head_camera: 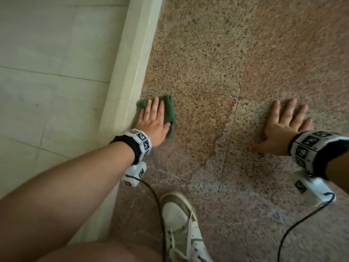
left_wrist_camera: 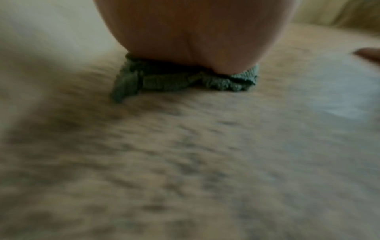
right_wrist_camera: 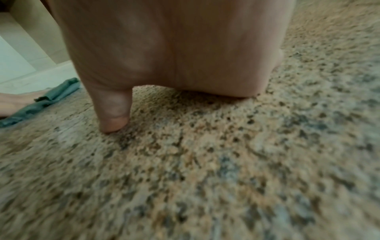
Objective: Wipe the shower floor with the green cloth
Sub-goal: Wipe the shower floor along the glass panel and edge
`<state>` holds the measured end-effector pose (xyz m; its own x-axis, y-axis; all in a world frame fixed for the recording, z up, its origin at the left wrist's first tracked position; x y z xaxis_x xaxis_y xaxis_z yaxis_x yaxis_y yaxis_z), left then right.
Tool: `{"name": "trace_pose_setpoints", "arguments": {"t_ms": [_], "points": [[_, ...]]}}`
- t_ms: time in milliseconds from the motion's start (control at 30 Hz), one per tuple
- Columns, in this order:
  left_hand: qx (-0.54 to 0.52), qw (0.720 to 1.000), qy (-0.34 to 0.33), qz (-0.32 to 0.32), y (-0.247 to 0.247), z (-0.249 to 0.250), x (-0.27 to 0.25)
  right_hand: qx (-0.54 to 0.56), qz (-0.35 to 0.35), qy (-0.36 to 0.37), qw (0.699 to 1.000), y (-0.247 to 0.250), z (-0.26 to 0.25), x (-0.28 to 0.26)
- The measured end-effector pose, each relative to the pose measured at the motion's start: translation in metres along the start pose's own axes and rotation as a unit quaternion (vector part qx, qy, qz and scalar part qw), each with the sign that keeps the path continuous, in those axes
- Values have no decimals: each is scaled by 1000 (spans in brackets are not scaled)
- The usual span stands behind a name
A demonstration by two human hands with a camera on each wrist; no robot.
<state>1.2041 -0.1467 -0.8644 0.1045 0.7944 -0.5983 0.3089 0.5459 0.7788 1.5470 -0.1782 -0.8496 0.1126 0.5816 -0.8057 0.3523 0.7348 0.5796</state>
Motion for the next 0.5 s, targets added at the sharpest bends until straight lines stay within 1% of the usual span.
{"name": "trace_pose_setpoints", "arguments": {"t_ms": [67, 133, 167, 200, 233, 333, 367, 433, 500], "points": [[-11, 999, 43, -10, -6, -21, -1, -9, 0, 1, 1000, 0, -1, 0], [-33, 997, 65, -15, -10, -15, -6, -8, -5, -4, 1000, -1, 0, -1], [-41, 997, 63, -25, -13, -4, -10, -5, -3, -7, 1000, -1, 1, -1], [-38, 997, 47, -38, -15, 9, -16, -6, 0, -7, 1000, -1, 0, -1], [-23, 998, 14, -48, -18, 25, -23, -9, 2, -7, 1000, -1, -1, -1], [7, 989, -130, -73, -25, 84, -51, -11, 3, -9, 1000, -1, -1, 1], [7, 984, -159, -76, -28, 97, -57, -14, 3, -8, 1000, -1, 0, 1], [8, 982, -181, -61, -31, 102, -58, -13, 2, -9, 1000, -2, 0, 1], [44, 982, -180, -21, -27, 87, -49, -13, 4, -8, 1000, -1, -2, 0]]}}
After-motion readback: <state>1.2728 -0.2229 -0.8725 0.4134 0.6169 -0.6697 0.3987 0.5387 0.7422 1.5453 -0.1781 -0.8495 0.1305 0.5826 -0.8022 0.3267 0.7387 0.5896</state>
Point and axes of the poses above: each hand's wrist, its own x-axis towards the middle knuckle, its own y-axis out of the back of the hand, z = x × y, the point moved 5 cm from there along x, towards the middle knuckle, and after that the axes turned 9 degrees about x, right-handed, at the moved point
